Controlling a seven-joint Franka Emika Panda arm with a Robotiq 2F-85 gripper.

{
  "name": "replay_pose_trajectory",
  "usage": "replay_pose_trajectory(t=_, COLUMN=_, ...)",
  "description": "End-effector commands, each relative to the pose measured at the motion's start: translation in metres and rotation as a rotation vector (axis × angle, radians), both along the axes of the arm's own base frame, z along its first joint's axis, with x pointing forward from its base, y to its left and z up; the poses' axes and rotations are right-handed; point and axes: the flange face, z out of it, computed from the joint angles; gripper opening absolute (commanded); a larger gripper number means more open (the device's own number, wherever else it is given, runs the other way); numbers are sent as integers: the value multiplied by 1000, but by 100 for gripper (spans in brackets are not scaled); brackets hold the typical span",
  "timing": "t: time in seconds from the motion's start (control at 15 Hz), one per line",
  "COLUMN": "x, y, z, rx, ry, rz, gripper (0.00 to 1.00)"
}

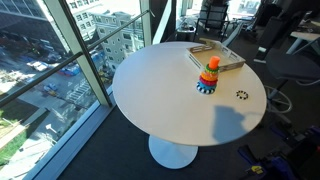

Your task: Pick up the black and white striped ring from the table and hang it on the rings stacking stand

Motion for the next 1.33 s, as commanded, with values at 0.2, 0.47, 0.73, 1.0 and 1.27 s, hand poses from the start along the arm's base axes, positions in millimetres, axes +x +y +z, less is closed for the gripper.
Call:
replay_pose_trajectory(t=0.2, x=16, y=-53, z=-12, rx=-23, ry=-41, rz=-137, gripper=100)
replay_pose_trajectory(t=0.47, x=18, y=-86, z=-37, rx=16, ry=-39, rz=-184, gripper=100)
replay_pose_trajectory(t=0.73, x=21, y=-111, z=-64, rx=29, ry=-48, rz=-224, gripper=100)
replay_pose_trajectory(t=1.0, x=22, y=-114, z=-75, rx=20, ry=-32, rz=-240, gripper=100)
replay_pose_trajectory(t=1.27, x=23, y=-115, z=-81, rx=20, ry=-22, rz=-241, gripper=100)
